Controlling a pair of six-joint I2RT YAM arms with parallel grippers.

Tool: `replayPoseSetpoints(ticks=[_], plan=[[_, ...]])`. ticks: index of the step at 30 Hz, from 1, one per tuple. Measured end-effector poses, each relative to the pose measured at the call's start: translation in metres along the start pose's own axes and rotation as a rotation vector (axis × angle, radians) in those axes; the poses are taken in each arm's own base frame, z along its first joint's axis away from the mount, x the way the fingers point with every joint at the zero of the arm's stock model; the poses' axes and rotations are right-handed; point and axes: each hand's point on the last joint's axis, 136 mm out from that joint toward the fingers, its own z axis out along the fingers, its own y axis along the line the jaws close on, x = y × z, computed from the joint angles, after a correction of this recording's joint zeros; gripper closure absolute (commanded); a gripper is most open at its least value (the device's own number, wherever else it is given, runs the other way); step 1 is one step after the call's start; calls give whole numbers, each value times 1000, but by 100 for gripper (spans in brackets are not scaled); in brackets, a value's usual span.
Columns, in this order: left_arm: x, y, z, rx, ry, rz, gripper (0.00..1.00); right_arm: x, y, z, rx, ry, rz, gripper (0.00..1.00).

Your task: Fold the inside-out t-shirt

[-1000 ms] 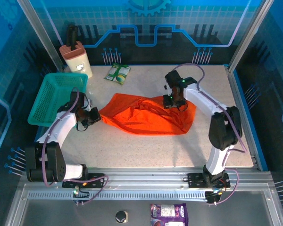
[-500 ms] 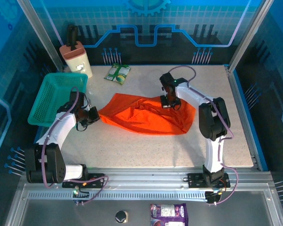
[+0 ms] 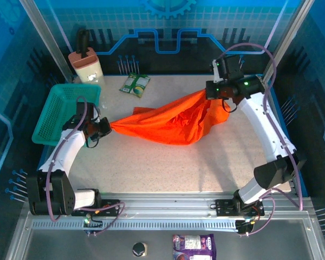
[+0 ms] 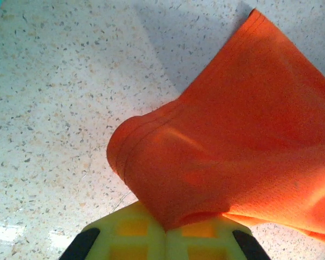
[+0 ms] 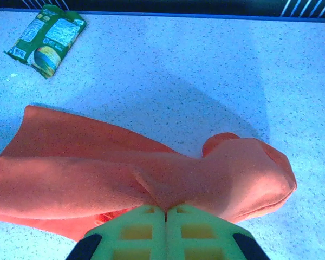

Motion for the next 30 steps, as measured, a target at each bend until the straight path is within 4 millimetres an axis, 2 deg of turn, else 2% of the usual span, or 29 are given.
replayPoseSetpoints(ticks=[2,4,9,12,15,18,20,24,28,30], plan=[[0,-1,1,2,5,-1,100,1,-12,7,6,17,24,100],[0,-2,4,7,20,-3,100,3,-27,24,20,52,54,97],[9,-2,22,21,100,-20,100,26,-55,103,66,226,94,73],[14,-1,31,24,140,-29,100,43,-57,138,91,314,81,70],[15,-2,32,30,147,-31,100,52,-42,139,83,337,49,70],[13,-4,31,36,143,-29,100,58,-16,125,50,326,5,68],[13,-4,31,40,144,-29,100,70,1,116,28,336,-27,67],[13,-5,31,44,143,-28,100,108,23,115,-9,401,-54,62],[13,-5,31,44,143,-28,100,158,20,133,-16,510,16,56],[13,-5,31,44,143,-28,100,177,21,140,-32,547,87,56]])
